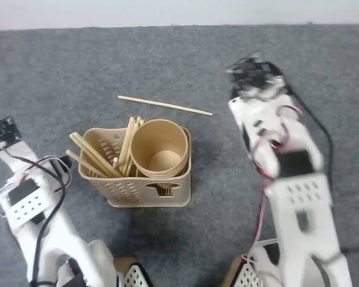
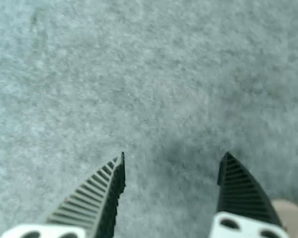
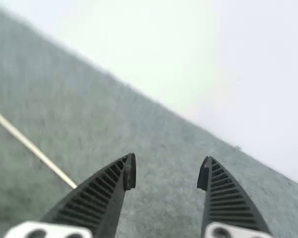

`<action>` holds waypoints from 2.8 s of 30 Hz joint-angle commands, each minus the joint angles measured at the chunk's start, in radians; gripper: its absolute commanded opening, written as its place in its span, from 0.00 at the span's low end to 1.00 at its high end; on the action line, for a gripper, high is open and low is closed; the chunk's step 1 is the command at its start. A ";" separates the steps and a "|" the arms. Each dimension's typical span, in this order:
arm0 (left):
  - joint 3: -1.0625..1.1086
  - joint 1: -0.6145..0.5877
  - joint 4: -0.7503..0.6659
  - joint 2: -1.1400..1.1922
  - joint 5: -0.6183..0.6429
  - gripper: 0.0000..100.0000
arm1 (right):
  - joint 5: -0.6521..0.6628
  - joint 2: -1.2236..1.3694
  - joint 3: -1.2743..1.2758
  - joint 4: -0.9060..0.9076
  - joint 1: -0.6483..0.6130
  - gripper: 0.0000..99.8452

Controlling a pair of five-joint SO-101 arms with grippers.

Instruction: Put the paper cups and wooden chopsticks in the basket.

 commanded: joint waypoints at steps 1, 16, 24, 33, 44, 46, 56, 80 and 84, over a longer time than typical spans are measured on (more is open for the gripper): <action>0.047 0.044 0.000 -0.012 0.003 0.29 | -0.060 -0.101 -0.267 0.306 -0.059 0.22; 0.116 0.025 -0.077 -0.014 -0.025 0.29 | -0.278 0.426 -1.100 1.038 -0.420 0.22; 0.117 0.029 -0.081 -0.014 -0.025 0.29 | -0.301 0.613 -1.102 1.033 -0.573 0.22; 0.117 0.031 -0.083 -0.014 -0.025 0.29 | -0.275 0.746 -0.936 1.040 -0.576 0.22; 0.117 0.031 -0.083 -0.014 -0.025 0.29 | -0.121 0.753 -0.712 1.036 -0.427 0.00; 0.117 0.031 -0.083 -0.014 -0.025 0.29 | -0.115 0.753 -0.710 1.036 -0.383 0.05; 0.117 0.031 -0.083 -0.014 -0.025 0.29 | -0.115 0.756 -0.700 1.026 -0.390 0.14; 0.116 0.031 -0.084 -0.014 -0.025 0.29 | -0.054 0.814 -0.750 1.030 -0.467 0.04; 0.116 0.031 -0.084 -0.014 -0.025 0.29 | -0.040 0.788 -0.798 1.035 -0.404 0.00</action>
